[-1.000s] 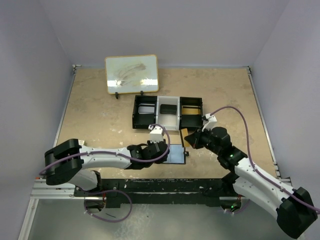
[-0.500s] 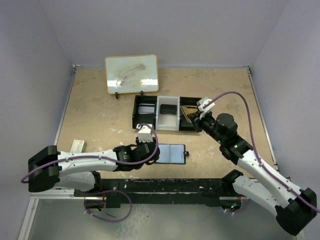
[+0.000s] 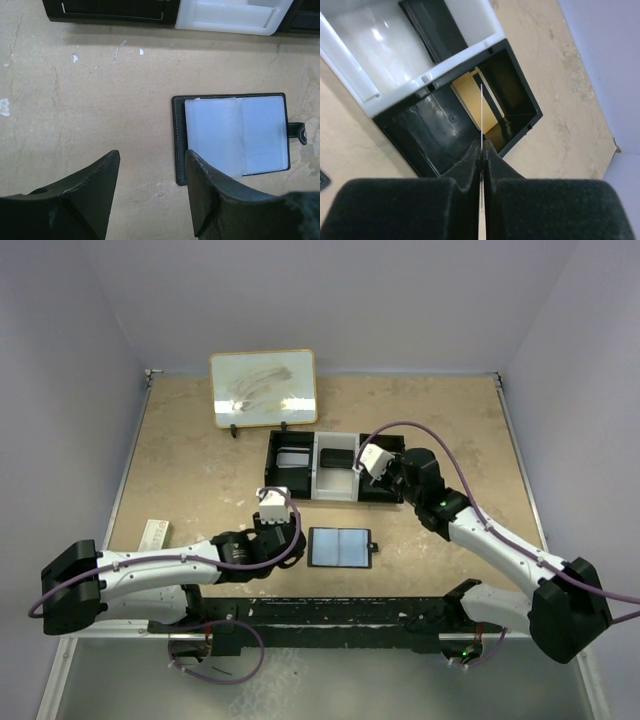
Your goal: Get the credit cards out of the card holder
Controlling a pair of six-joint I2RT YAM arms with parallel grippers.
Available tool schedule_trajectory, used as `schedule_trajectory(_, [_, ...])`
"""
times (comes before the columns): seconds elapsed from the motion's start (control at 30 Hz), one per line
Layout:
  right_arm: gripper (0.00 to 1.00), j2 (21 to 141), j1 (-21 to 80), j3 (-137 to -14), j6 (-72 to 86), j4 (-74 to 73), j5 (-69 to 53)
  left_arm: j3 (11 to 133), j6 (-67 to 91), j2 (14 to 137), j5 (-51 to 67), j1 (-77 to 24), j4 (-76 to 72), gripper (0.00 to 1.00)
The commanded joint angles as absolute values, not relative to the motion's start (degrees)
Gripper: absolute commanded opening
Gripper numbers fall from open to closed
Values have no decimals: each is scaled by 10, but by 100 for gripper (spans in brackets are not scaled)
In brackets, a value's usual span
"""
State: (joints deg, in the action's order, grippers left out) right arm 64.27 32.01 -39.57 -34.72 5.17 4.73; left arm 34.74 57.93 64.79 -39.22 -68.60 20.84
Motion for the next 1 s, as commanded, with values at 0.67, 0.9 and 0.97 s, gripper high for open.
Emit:
schedule_trajectory(0.67, [0,763,191,-472,-549,72,-165,325,509,565,-281,-559,214,61])
schedule_trajectory(0.9, [0,827,185,-500,-570,77,-169,329,502,559,-283,-554,225,61])
schedule_trajectory(0.97, [0,844,182,-506,-575,83,-172,329,503,555,-283,-554,227,61])
